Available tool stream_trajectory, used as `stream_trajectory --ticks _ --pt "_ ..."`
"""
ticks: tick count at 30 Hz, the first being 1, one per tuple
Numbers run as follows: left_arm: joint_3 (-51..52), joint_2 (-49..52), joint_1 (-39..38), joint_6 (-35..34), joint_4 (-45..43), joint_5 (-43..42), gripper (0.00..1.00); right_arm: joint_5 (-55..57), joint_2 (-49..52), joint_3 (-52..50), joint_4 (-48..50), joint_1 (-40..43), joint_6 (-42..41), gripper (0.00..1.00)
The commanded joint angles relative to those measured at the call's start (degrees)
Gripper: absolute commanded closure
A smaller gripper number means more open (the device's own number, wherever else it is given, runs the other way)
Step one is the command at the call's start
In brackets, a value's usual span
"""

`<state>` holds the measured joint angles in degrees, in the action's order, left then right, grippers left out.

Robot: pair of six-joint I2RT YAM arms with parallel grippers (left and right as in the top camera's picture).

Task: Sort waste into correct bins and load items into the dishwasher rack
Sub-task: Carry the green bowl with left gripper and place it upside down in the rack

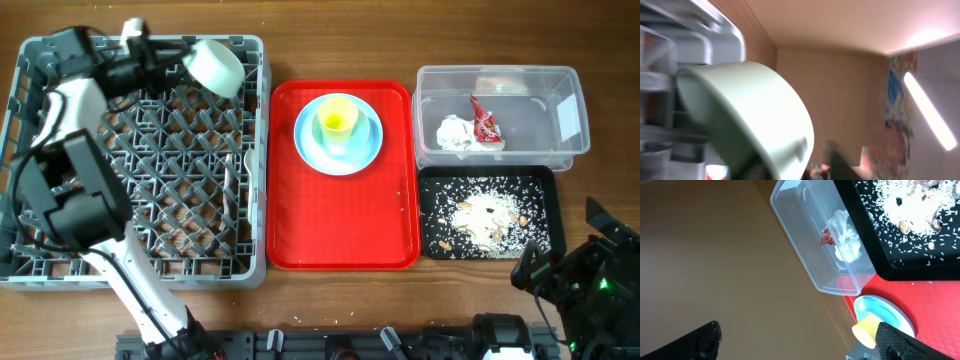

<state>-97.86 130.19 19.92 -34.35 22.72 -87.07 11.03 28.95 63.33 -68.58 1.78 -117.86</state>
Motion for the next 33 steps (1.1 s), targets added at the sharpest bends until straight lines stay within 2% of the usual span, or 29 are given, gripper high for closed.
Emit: stream_trajectory --ticks 1,4,8,11,13,15,18,19,20,21,23,27,28,29,31,33 --pt "0.02 0.85 4.42 2.34 0.17 1.68 0.00 0.98 -0.20 -0.17 0.15 0.13 -0.83 0.00" --pt "0.02 -0.13 7.82 0.42 1.44 2.19 0.00 0.98 -0.20 -0.20 0.15 0.13 -0.83 0.00" --pt "0.02 -6.64 10.34 2.67 13.07 9.77 0.01 0.98 -0.20 -0.20 0.13 0.13 -0.83 0.00" --pt "0.02 -19.39 10.01 7.63 28.50 28.24 0.01 1.01 -0.20 -0.20 0.13 0.13 -0.79 0.00" --pt "0.02 -30.75 7.30 11.87 35.26 41.22 0.00 0.98 -0.20 -0.20 0.13 0.13 -0.81 0.00" --pt "0.02 -41.79 0.90 11.93 39.60 52.50 0.00 0.98 -0.20 -0.17 0.15 0.13 -0.81 0.00" --pt "0.02 -49.81 -11.15 12.13 40.17 57.40 0.00 0.98 -0.20 -0.20 0.13 0.13 -0.81 0.00" --pt "0.02 -50.77 -16.04 12.94 40.83 57.42 0.20 0.98 -0.20 -0.20 0.13 0.13 -0.81 0.00" --pt "0.02 -50.80 -19.15 13.35 41.75 58.12 0.31 0.98 -0.20 -0.20 0.15 0.13 -0.81 0.00" --pt "0.22 -49.27 -26.69 12.94 44.57 66.79 0.48 0.98 -0.20 -0.20 0.15 0.13 -0.81 0.00" --pt "0.37 -47.54 -30.51 12.94 45.46 71.21 0.48 0.98 -0.20 -0.17 0.13 0.13 -0.81 0.00" --pt "0.37 -42.14 -36.52 12.85 46.07 77.31 0.57 0.98 -0.20 -0.20 0.15 0.13 -0.83 0.00" --pt "0.37 -39.78 -37.13 9.49 46.12 83.91 0.68 1.01 -0.20 -0.20 0.15 0.13 -0.81 0.00" --pt "0.37 -38.75 -37.13 8.04 46.07 87.10 0.74 0.98 -0.20 -0.20 0.13 0.13 -0.81 0.00" --pt "0.37 -36.44 -35.74 3.93 45.38 95.10 0.78 0.98 -0.20 -0.17 0.13 0.13 -0.81 0.00" --pt "0.37 -35.21 -32.81 3.41 44.41 95.73 0.85 0.98 -0.20 -0.20 0.15 0.13 -0.81 0.00"
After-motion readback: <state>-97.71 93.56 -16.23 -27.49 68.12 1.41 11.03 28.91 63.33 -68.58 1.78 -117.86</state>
